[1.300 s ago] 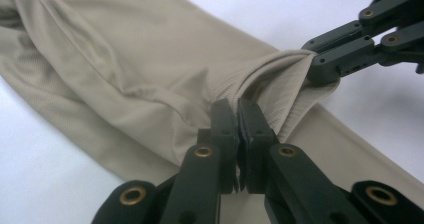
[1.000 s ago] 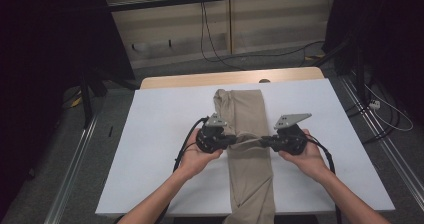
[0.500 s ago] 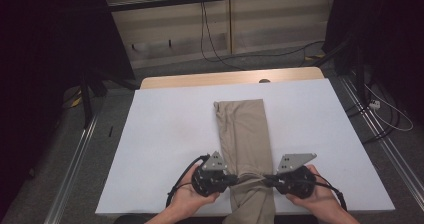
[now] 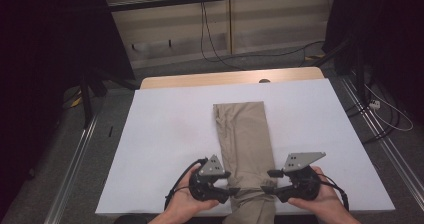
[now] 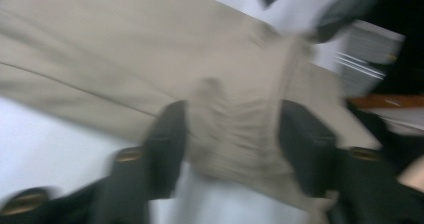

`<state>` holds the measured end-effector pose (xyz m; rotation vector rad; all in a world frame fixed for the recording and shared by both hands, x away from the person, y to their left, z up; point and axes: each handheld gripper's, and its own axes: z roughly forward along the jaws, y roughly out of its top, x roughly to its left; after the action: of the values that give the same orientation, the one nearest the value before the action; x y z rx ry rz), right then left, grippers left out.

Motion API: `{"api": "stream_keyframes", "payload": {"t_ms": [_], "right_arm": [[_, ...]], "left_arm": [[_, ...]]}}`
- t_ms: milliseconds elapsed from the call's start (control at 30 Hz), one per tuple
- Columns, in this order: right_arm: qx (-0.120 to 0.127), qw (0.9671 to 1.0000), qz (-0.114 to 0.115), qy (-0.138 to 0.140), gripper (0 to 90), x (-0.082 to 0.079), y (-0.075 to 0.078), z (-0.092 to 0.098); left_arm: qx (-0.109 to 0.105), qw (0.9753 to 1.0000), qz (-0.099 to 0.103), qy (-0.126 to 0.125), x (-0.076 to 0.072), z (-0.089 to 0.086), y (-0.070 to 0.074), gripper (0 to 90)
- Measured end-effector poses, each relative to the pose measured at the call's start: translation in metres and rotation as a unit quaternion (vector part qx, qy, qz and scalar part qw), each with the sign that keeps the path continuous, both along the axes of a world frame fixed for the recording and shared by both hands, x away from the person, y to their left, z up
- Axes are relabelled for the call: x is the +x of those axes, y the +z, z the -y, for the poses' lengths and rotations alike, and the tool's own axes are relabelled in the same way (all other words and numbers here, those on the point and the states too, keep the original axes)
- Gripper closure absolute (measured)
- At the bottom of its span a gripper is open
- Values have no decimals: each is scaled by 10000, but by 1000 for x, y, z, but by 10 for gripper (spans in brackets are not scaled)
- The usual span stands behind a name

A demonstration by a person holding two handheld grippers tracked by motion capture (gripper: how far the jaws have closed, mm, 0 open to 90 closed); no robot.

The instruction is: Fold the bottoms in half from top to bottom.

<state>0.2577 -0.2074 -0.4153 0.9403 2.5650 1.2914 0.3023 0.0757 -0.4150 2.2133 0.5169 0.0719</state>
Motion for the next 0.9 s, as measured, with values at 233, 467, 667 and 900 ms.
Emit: {"api": "stream_keyframes", "payload": {"t_ms": [233,467,667,900], "right_arm": [[106,9981,221,-567,310,53,10,13],[-44,9946,215,-1011,341,118,2,17],[109,9905,241,-1347,390,170,1,17],[-300,9851,407,-1643,434,244,-6,15]], "left_arm": [[-211,9944,275,996,71,-9,6,230],[-196,9881,297,1497,131,-1,-5,188],[17,9834,398,1770,180,5,-6,185],[-146,9755,422,2153,235,8,-18,168]]}}
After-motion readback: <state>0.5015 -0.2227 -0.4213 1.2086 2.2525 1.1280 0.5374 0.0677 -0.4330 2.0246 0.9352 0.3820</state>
